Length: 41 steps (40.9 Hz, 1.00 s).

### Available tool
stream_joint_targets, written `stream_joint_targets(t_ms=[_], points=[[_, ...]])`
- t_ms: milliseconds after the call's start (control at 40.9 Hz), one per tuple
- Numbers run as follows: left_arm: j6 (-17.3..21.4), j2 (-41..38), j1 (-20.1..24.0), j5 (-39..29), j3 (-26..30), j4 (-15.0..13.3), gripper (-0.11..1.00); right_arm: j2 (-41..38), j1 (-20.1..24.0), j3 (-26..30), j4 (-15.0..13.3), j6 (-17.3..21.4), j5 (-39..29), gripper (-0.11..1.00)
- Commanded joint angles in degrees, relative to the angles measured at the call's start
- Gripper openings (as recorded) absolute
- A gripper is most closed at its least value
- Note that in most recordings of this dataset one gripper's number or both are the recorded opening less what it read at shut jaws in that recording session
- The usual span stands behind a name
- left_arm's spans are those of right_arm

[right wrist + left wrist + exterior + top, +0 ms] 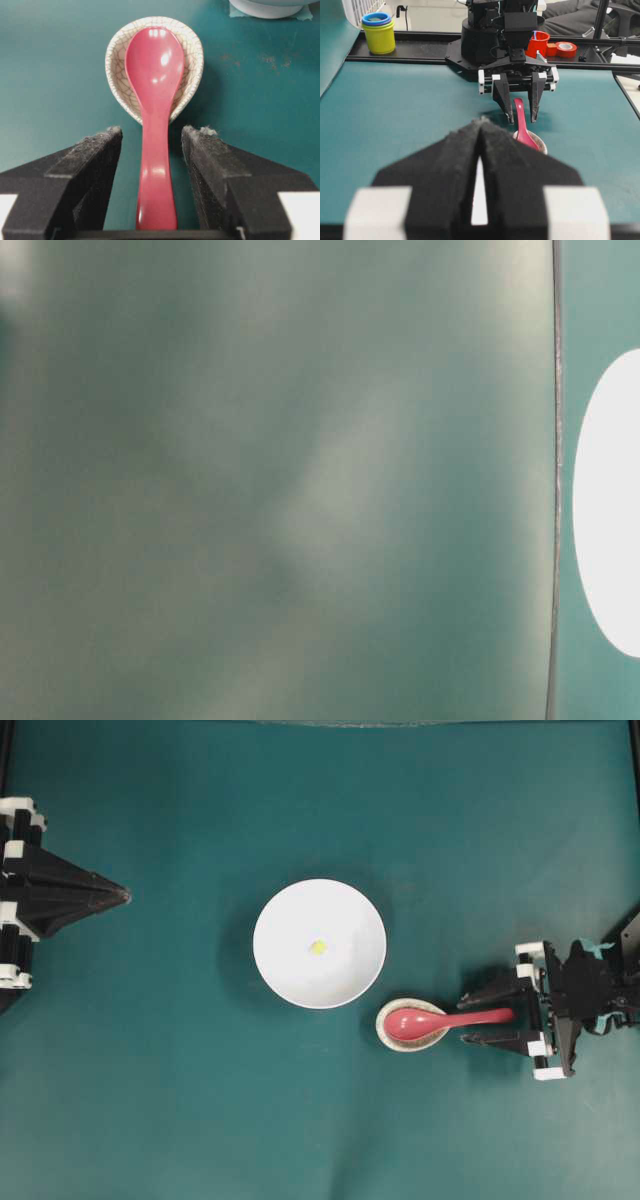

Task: Scoop the yellow hexagonal prism block from the bowl with a spoon using the right arm.
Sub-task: 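Close the right gripper on the pink spoon handle, then lift the spoon out of the rest and carry it over the bowl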

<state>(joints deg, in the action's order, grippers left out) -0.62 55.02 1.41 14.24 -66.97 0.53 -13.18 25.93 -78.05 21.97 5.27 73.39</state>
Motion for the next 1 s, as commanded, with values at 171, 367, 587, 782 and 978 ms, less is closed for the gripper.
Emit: stream_joint_targets(t_ms=[171, 367, 587, 782, 978], points=[[-0.09, -0.53, 0.09, 0.70, 1.32, 0.09, -0.01, 0.35, -0.79, 0.62, 0.18, -0.26, -0.88, 0.54], [-0.09, -0.53, 0.09, 0.70, 1.23, 0.09, -0.01, 0.26, -1.32, 1.23, 0.18, -0.62, -1.41, 0.47], [-0.09, -0.53, 0.09, 0.62, 1.23, 0.09, -0.01, 0.26, -1.58, 1.76, 0.09, -0.62, -1.41, 0.44], [-0.09, -0.53, 0.09, 0.35, 1.14, 0.09, -0.01, 0.26, -1.58, 2.20, 0.09, -0.62, -1.41, 0.29], [-0.09, -0.53, 0.09, 0.35, 1.14, 0.09, -0.01, 1.76, -1.67, 2.81, 0.09, -0.62, -1.41, 0.24]])
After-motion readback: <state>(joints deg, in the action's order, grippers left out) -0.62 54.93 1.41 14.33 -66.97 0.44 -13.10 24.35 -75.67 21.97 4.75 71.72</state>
